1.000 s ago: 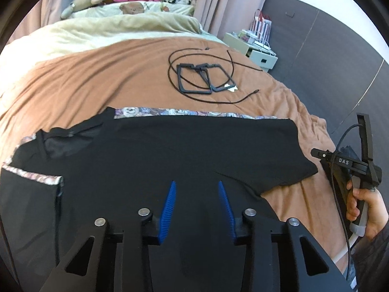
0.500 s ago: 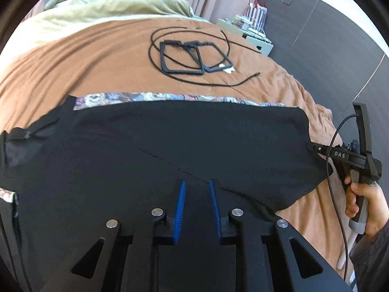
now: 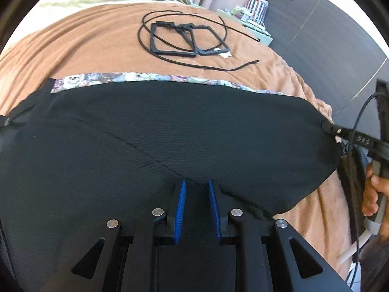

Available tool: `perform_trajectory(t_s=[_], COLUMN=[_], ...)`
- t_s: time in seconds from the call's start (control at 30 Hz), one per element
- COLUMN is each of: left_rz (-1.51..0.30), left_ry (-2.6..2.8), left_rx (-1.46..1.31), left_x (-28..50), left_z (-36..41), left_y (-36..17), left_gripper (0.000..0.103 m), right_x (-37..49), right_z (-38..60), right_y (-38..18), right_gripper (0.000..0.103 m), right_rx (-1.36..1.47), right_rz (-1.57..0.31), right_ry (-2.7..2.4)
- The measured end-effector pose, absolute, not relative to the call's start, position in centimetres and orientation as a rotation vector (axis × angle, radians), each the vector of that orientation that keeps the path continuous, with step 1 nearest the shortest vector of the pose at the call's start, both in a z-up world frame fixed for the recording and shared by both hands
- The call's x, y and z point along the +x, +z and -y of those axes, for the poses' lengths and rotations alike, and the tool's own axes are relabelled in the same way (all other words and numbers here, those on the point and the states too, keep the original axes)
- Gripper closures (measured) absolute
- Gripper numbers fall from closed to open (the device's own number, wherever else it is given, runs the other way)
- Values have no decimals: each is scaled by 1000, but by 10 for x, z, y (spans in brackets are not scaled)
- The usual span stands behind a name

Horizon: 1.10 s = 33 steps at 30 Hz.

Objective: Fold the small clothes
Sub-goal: 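Lift that side and fold it over toward the center, then open both grippers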

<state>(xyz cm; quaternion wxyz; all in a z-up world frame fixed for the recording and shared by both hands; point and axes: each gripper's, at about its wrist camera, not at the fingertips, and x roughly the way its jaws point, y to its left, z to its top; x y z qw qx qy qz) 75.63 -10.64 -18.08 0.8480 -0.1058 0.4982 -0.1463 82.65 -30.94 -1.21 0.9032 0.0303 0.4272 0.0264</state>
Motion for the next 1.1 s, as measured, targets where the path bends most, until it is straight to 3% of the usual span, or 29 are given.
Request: perform_trajectory(t_s=[0.5,1.1], left_rz=[-1018,-984], left_ry=[-379,-257], left_rx=[-282,-319], left_x=[747,707], left_z=[113,-3], left_y=[-153,-116], left_gripper=[82,81], right_x=[775,750], right_z=[255,178], right_y=[86,99], right_gripper=[102,102], right_rx=[-36,-104], right_rz=[-751,-729], right_ry=[147,273])
